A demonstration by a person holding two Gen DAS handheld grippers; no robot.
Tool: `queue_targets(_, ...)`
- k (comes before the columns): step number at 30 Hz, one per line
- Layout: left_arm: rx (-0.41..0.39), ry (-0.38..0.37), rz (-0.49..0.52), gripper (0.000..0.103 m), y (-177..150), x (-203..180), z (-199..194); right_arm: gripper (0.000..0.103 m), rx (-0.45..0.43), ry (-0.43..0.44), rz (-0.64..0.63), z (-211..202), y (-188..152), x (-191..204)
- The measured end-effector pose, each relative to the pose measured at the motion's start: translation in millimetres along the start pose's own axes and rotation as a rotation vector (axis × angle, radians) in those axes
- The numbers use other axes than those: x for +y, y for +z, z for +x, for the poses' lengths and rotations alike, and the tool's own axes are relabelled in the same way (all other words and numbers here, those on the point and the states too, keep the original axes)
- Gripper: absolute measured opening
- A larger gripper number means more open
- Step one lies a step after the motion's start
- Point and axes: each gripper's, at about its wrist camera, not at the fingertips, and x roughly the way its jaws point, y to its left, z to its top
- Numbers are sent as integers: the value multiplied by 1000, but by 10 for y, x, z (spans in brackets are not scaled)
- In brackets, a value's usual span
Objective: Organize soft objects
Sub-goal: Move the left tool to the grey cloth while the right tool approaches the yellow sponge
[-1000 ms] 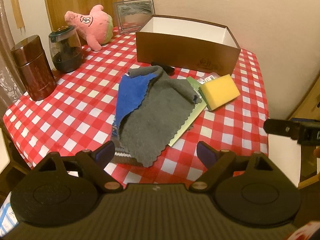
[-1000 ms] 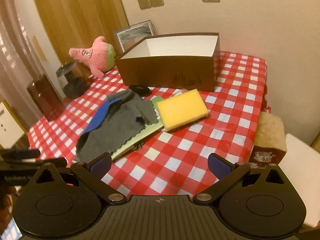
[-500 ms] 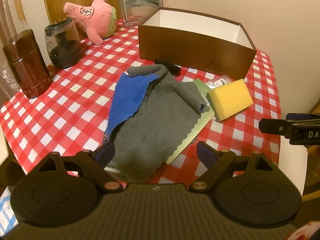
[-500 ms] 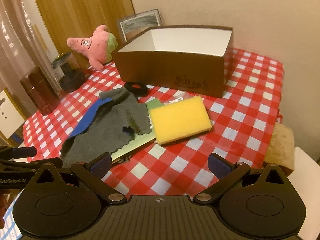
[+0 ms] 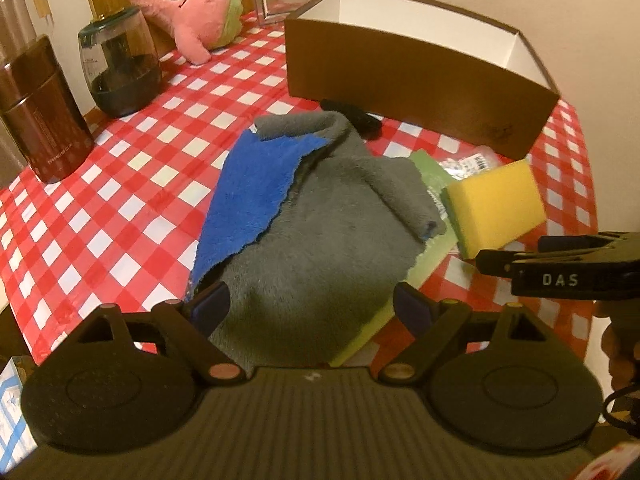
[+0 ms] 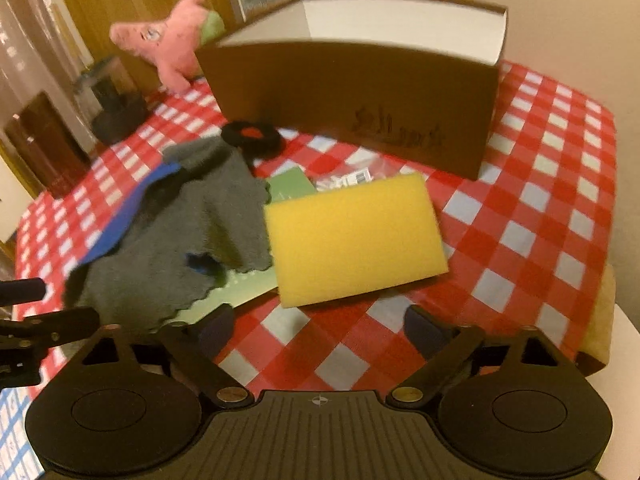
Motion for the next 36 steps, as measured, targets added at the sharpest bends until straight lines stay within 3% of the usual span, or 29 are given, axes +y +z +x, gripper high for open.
queue_targets(7,28,6,-4,87,73,0,191,79,14,-32,-32,193,45,-106)
queue_targets(13,45,-1,-10,87,89,11,263,78,15,-96,9,97,71,-534)
queue_targets(17,42,-2,-8,87,114,10,273,78,16,-107,118,-74,106,-907)
queue_targets(21,27,2,-6,87,174,5,268,81,-36,16,336,-271,172,-1057)
queue_targets(23,23,3,-7,87,208,10,268,89,-62,49,427,-288,228,-1050)
queue_targets(29,25,20,-16,87,252,37,278,90,-55,-38,449,-58,509,-839)
queue_targets(33,27,27,-19,87,246,70,271,90,-36,-134,455,128,545,-809)
queue_targets(36,31,36,-21,87,231,92,273,90,-36,-138,437,201,500,-846)
